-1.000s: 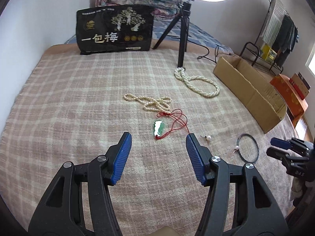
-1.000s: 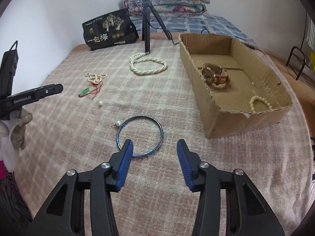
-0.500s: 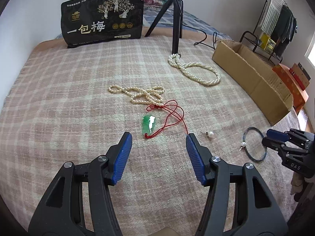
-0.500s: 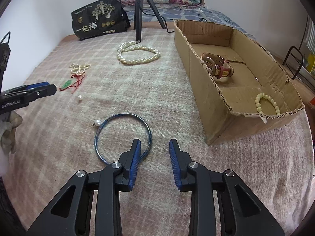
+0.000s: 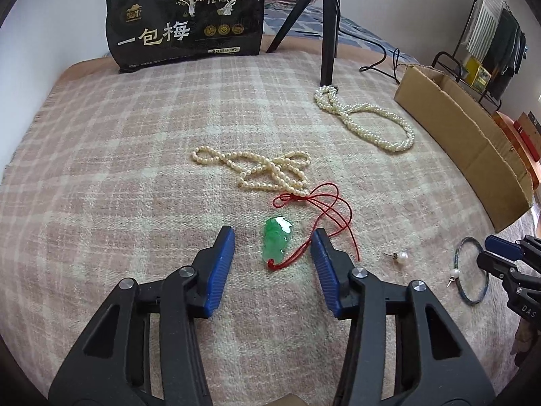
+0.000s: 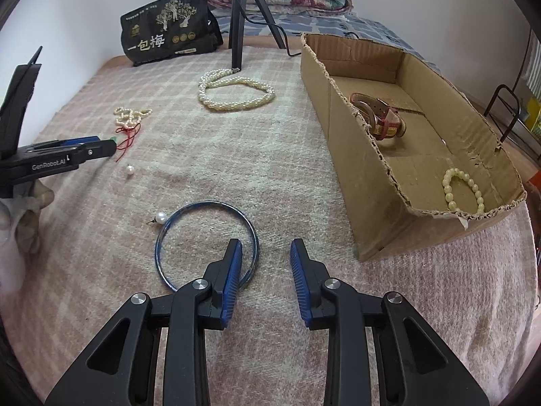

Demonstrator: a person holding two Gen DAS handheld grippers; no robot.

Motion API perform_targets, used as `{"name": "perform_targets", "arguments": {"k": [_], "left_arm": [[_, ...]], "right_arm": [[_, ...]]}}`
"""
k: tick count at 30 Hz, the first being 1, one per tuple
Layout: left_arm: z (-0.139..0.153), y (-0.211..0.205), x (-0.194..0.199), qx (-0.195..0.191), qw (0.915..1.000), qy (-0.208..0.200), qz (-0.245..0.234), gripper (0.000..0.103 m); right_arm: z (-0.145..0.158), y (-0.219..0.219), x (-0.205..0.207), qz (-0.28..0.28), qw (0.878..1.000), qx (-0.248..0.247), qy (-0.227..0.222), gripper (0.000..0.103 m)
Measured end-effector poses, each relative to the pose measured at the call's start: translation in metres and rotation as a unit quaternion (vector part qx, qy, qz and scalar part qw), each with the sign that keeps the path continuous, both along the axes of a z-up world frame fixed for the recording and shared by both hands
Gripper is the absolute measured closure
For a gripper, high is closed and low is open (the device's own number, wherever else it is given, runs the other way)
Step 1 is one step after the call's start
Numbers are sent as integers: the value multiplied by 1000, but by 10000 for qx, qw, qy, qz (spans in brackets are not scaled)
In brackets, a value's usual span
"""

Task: Organize jewelry
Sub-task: 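Grasp green jade pendant with left tool while right tool grasps blue bangle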

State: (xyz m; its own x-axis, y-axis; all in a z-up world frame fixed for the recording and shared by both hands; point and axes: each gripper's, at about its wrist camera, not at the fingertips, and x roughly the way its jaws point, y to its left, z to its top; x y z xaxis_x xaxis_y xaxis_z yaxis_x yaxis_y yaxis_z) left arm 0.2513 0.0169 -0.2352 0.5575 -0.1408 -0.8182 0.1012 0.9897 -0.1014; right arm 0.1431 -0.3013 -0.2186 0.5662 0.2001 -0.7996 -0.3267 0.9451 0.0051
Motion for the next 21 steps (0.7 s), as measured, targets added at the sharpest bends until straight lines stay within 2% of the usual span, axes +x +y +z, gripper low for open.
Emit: {"name": "perform_targets", "arguments": {"k": [4,5,10,15,21], "left_arm": [[-1,-3,0,72,10000,-20,-52,65],[-1,-3,0,82,9999,-21,-70,72],[-1,-7,-2,81,9998,-23,-187,89],[0,-7,-2,20,9998,-18,-179,89],[5,-4,-5,-55,9999,-65,-117,89]], "right_arm": [[-1,4,2,26,10000,-60,-7,76],[-1,5,2,32,10000,-68,-7,76],[-2,9,1,131,9999,-45,20,88],[-4,10,1,235,9997,96,67,98],[0,10,-4,275,9995,181,15,100]]}}
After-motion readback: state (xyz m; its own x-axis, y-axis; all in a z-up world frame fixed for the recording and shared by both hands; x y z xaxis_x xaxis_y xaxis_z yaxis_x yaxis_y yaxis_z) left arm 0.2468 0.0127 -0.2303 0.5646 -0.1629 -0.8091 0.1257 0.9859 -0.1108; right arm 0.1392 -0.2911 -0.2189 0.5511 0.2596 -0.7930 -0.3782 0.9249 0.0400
